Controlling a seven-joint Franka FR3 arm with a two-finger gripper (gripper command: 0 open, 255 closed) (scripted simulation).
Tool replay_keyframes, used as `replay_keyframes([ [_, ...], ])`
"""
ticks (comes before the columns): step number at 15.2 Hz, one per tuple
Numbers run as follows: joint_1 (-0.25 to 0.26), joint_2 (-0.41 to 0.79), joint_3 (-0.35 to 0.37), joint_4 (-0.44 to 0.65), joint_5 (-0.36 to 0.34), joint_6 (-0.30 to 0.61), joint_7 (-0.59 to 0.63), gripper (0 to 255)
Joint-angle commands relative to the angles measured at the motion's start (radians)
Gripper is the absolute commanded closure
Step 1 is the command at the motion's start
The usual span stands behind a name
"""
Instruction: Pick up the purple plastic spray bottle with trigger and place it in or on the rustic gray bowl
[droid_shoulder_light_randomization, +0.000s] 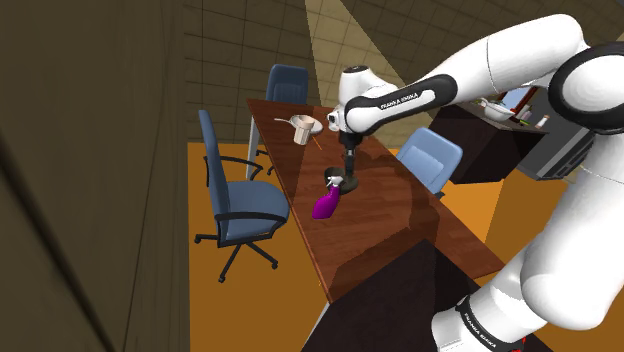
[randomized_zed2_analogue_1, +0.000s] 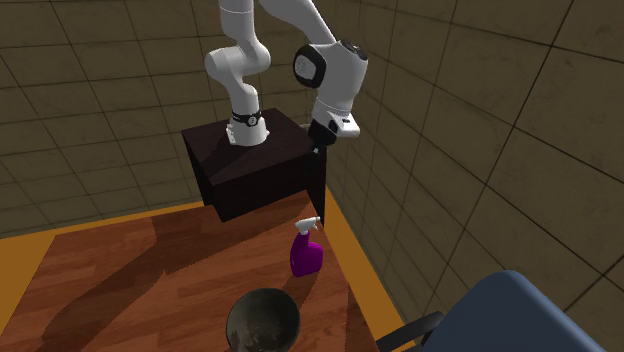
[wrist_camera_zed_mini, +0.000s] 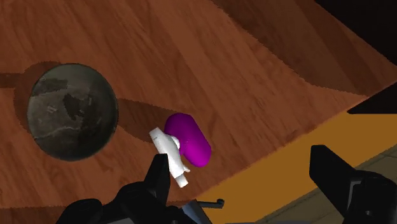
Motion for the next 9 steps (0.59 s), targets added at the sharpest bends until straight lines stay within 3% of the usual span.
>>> replay_keyframes([
  [1, 0.003, 0.074, 0.000, 0.037, -0.035, 0.018, -0.032, 0],
  [9, 0.028, 0.375, -0.007, 0.226, -0.172, 0.062, -0.146, 0],
])
